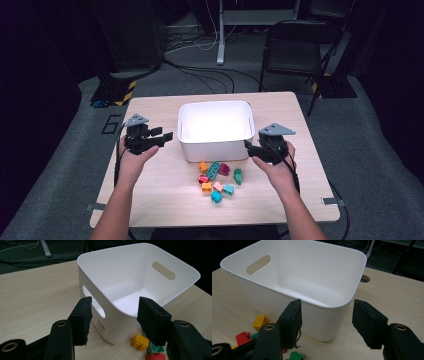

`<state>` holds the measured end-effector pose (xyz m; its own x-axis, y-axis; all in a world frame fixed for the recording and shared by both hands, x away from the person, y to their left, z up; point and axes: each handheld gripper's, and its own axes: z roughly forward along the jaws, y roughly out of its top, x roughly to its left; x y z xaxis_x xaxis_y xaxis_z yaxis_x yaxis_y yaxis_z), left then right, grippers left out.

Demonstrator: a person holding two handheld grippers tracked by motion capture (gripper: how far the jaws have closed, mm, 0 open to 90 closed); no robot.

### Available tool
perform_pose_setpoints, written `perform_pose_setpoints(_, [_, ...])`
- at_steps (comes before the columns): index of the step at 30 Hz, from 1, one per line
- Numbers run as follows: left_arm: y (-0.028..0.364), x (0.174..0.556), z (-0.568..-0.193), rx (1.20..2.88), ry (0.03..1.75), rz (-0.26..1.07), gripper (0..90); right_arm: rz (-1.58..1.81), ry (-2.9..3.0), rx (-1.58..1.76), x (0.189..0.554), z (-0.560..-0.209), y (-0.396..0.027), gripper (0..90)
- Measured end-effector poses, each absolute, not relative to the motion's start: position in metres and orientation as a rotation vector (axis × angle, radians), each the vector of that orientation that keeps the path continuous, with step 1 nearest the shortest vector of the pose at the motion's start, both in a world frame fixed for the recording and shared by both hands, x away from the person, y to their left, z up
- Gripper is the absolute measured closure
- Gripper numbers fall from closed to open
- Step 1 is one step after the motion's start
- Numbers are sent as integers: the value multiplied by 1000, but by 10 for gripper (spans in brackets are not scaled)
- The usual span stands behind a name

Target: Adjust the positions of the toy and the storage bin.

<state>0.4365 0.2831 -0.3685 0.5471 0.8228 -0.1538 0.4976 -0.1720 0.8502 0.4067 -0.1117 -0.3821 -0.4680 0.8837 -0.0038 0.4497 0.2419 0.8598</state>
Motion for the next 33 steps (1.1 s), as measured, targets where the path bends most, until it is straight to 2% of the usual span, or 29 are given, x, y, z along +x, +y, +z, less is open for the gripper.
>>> perform_pose_setpoints(17, [289, 442, -376, 1843, 1115, 433, 442, 1179, 2034, 1254, 401, -424, -128, 420])
perform_pose_setpoints(26, [294, 445, -377, 1813, 1140, 464, 442, 1150, 2088, 1281, 399, -462, -121, 413])
perform_pose_setpoints(33, [291, 449, -375, 1835, 1127, 448, 438, 1124, 2127, 1238, 393, -475, -108, 410])
